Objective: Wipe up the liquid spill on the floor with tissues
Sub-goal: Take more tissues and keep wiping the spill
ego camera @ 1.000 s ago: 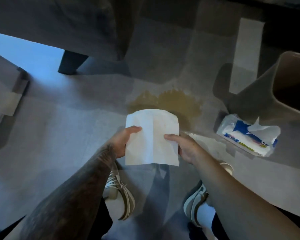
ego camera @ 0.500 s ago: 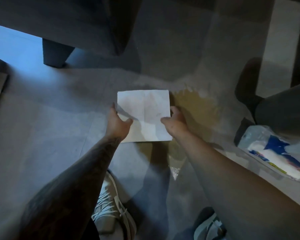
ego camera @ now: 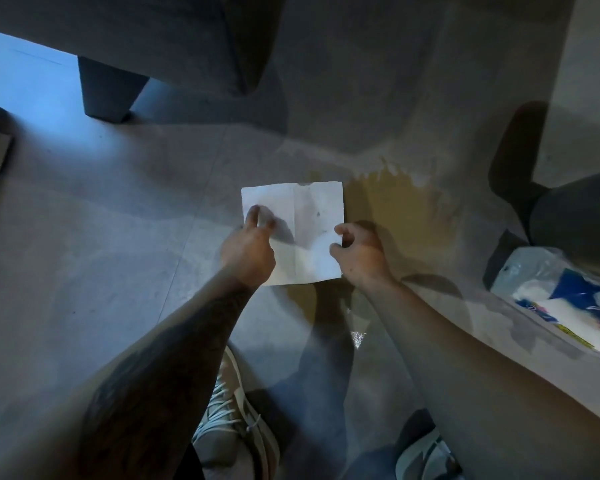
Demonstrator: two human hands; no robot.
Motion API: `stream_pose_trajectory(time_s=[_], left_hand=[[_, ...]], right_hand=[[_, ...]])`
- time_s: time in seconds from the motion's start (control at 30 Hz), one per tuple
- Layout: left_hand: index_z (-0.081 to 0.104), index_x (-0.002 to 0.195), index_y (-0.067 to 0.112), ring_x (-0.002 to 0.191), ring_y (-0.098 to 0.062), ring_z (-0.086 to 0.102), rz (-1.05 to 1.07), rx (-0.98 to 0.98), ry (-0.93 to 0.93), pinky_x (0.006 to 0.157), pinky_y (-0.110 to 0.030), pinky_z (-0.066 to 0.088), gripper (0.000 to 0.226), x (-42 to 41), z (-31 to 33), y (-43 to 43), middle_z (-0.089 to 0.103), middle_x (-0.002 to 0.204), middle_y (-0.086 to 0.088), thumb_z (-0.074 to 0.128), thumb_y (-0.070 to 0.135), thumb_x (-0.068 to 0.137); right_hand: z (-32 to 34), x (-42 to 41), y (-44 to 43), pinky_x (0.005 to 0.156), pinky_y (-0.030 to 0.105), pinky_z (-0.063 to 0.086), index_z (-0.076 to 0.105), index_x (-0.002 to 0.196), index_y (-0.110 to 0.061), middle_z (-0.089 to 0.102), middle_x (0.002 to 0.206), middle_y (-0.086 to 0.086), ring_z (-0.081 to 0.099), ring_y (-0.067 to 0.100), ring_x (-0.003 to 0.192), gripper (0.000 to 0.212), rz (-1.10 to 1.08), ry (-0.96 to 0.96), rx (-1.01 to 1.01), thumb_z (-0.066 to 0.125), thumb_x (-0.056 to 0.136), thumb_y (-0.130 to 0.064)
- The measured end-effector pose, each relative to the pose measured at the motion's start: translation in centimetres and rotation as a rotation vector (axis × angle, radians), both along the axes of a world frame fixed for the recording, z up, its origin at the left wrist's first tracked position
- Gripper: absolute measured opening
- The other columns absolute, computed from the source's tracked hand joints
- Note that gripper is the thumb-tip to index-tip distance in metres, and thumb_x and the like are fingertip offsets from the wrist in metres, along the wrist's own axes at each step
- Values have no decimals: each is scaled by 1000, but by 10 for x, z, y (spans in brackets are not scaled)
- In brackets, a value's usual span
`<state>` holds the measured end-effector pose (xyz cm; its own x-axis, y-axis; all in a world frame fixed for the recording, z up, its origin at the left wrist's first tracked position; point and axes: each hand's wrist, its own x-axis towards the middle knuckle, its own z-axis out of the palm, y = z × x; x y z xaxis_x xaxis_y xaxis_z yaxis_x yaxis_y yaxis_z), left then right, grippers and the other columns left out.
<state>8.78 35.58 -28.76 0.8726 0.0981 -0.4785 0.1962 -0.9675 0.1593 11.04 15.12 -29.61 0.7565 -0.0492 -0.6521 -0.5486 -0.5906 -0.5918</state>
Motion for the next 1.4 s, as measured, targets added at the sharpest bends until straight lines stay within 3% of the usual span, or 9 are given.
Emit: stream_pose_trajectory(time_s=[0.13, 0.2, 0.33, 0.57, 0.9, 1.1, 1.2, 1.3, 1.4], left_hand=[[21, 158, 29, 153, -40, 3, -159, 66, -81, 122, -53, 14, 63, 9, 1, -11, 3, 168, -7, 46, 26, 100], [2, 160, 30, 153, -34, -17, -252, -12, -4, 123, -55, 4, 69, 14, -9, -17, -13, 168, -4, 41, 27, 104], [-14, 159, 26, 150, -31, -26, -264, -49, 166, 124, -56, 4, 73, 7, -27, -22, -29, 164, -1, 36, 33, 106], [-18, 158, 24, 147, -31, -32, -242, -82, 135, 123, -57, -4, 76, -35, -29, -29, -33, 162, -2, 33, 37, 104], [-11, 159, 19, 150, -34, -27, -180, -121, 139, 123, -57, -3, 75, -74, -34, -72, -27, 165, -4, 32, 42, 102], [-12, 159, 27, 152, -30, -21, -186, -219, 98, 125, -53, 7, 82, -79, -15, -76, -26, 165, 1, 46, 36, 101], [-9, 160, 26, 152, -31, -19, -56, -145, 1, 124, -55, 7, 86, -86, -5, -44, -20, 167, -3, 49, 30, 96], [-9, 158, 26, 151, -42, -15, 236, -77, 151, 119, -61, 16, 99, -97, -7, -15, -16, 167, -7, 61, 33, 89], [-15, 155, 23, 148, -53, -12, 269, -2, 320, 109, -71, 31, 122, -105, -20, -12, -19, 165, -12, 78, 39, 77]], right_hand=[[1, 0, -2, 90, 39, 57, 58, 132, -24, 61, 117, -2, 66, 29, 100, 45, -30, 60, 33, 66, 87, -21], [3, 2, -2, 94, 37, 55, 55, 135, -24, 61, 122, -1, 65, 27, 104, 51, -27, 93, 56, 68, 86, -22], [4, -2, -3, 100, 38, 50, 55, 139, -19, 61, 128, 5, 64, 27, 109, 56, -3, 68, 52, 68, 84, -16], [5, -38, -14, 96, 25, 47, 52, 142, -11, 60, 137, 7, 61, 20, 113, 59, 47, 50, 81, 65, 85, -4], [18, -72, -51, 101, 37, 49, 51, 142, -16, 59, 127, 3, 58, 21, 113, 60, 157, 34, -1, 62, 84, -7], [28, -81, -73, 101, 36, 46, 47, 146, -19, 48, 145, 2, 53, 25, 121, 56, 305, -41, -204, 57, 91, -12], [31, -83, -66, 103, 41, 38, 49, 143, -21, 47, 145, 5, 43, 31, 125, 57, 441, -232, -422, 62, 88, -23], [28, -82, -40, 103, 47, 41, 51, 141, -22, 43, 148, 8, 40, 32, 128, 58, 524, -366, -441, 64, 85, -30], [16, -83, -7, 109, 50, 37, 45, 144, -24, 29, 157, 10, 28, 36, 141, 60, 690, -352, -402, 61, 87, -33]])
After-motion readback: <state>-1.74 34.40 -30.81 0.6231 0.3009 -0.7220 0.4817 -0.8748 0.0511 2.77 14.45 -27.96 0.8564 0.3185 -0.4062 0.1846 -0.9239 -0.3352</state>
